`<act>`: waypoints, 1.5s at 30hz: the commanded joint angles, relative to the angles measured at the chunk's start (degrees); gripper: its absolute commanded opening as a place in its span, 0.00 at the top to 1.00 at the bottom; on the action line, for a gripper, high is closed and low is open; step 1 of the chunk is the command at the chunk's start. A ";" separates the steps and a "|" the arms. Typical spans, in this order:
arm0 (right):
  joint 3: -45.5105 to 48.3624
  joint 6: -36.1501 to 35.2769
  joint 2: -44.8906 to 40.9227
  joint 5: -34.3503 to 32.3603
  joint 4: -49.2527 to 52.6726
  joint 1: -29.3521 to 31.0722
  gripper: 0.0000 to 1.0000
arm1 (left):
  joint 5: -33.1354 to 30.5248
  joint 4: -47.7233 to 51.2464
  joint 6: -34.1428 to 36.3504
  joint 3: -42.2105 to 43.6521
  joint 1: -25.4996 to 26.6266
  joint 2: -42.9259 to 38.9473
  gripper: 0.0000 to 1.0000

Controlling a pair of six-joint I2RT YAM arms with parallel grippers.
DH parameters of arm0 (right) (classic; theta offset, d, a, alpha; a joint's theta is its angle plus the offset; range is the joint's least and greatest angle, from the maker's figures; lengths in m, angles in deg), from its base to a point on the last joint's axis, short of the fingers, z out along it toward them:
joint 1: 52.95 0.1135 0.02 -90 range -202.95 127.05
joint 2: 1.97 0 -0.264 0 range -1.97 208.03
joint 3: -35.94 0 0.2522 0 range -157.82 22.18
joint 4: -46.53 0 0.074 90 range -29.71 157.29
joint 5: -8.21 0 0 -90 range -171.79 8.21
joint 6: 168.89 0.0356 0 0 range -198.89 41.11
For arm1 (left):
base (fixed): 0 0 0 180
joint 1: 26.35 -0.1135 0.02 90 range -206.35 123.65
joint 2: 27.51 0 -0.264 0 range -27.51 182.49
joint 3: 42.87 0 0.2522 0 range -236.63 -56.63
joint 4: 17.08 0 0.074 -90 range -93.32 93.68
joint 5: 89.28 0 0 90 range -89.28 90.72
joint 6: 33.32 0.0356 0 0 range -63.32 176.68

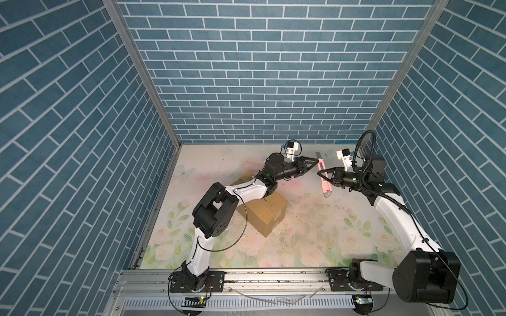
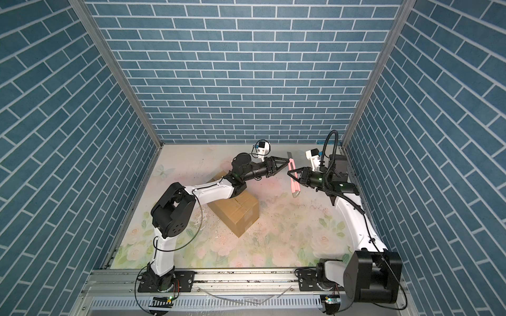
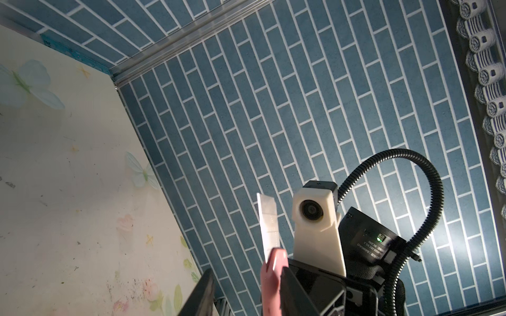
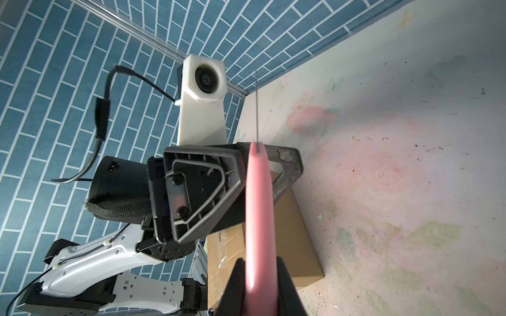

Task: Unpack the express box
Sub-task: 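Release the cutter with the left gripper and move it to the box, then hold the box corner with the left gripper while the right gripper positions the cutter blade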

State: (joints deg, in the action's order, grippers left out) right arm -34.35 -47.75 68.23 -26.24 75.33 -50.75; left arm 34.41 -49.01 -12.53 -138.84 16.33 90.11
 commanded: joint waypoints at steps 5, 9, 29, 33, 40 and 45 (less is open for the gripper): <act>-1.45 0.62 -3.74 -4.13 3.64 0.09 1.00 | 0.32 5.81 5.59 3.13 -1.60 -8.38 0.57; -1.08 0.87 -7.49 -8.06 7.86 0.09 1.00 | 0.85 18.91 14.05 3.60 -3.02 -14.47 0.53; 2.89 11.67 -17.03 -55.55 25.02 22.01 1.00 | -13.84 80.52 48.97 3.75 -21.33 -39.26 0.12; 3.33 16.65 -13.00 -62.49 22.18 30.48 1.00 | -16.26 81.13 51.38 7.54 -23.38 -42.41 0.06; 2.67 25.46 -2.10 -70.49 18.86 40.32 1.00 | -18.93 80.28 53.31 11.77 -24.39 -41.95 0.06; 1.02 29.70 3.74 -72.84 16.77 44.45 1.00 | -21.87 78.92 55.04 13.20 -24.48 -41.95 0.04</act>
State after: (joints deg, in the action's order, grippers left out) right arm -31.99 -24.19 70.17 -94.48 93.85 -7.74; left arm 15.33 30.42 40.17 -126.17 -7.69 48.23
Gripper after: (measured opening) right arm 0.163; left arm 0.954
